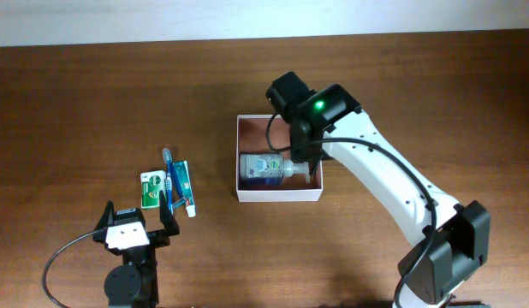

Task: Pack container

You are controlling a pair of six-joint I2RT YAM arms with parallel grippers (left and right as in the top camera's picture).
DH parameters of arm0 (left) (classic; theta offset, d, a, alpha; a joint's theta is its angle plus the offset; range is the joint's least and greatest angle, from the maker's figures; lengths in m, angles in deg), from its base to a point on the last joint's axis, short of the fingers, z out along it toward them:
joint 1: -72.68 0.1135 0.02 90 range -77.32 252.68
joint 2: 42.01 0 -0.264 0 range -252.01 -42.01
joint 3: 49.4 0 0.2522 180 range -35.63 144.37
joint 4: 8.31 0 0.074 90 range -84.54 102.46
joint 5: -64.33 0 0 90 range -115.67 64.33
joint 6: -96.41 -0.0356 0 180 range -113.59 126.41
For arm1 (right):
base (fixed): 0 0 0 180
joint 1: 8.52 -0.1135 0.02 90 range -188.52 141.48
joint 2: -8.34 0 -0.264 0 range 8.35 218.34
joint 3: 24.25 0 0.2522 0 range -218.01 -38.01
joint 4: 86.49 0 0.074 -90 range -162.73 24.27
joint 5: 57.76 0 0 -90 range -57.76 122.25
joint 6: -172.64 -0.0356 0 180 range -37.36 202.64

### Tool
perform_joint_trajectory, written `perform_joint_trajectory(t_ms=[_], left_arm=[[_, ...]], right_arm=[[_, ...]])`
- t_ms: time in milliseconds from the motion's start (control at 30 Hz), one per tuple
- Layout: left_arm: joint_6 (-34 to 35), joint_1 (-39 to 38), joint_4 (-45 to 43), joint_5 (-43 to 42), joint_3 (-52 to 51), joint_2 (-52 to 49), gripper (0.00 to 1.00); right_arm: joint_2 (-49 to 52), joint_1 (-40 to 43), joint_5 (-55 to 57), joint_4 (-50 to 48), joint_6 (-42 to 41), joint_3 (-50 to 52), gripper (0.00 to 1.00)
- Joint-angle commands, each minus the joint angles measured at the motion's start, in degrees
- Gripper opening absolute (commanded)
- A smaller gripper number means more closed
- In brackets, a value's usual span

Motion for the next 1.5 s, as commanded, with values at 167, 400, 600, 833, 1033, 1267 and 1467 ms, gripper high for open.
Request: perform_joint_trajectory(t_ms=[167,400,600,833,1033,1267,1467], left_arm=[[-1.09,0.37,0.39,-0.39,-0.02,0.55,1.00],[-1.09,0.37,0.39,-0.39,-0.02,0.55,1.00],[-1.09,0.37,0.39,-0.39,-0.02,0.55,1.00],[-1.09,0.37,0.39,-0.39,-0.02,0.55,1.00],[-1.09,0.37,0.39,-0.39,-0.02,0.55,1.00],[-1.09,0.37,0.39,-0.39,-0.02,0.55,1.00],[-1.09,0.37,0.39,-0.39,-0.02,0.55,1.00]], right_arm=[[-0.50,9.38,2.51,1.64,3.80,-1.33,0.15],[-0.50,21.66,2.25,1.05,6.58,-1.31,0.15],[-0.39,32.76,2.27,0.79,6.97,-0.44,0.54],[-0.37,40.48,2.08,-1.97,6.73,4.81,0.99],[-0.33,42.18,2.10,-3.72,6.75,6.40,0.99],[-0.33,42.18,2.08,-3.74,6.75,6.40,0.99],[-0.33,42.18,2.08,-3.74,6.75,6.40,0.99]])
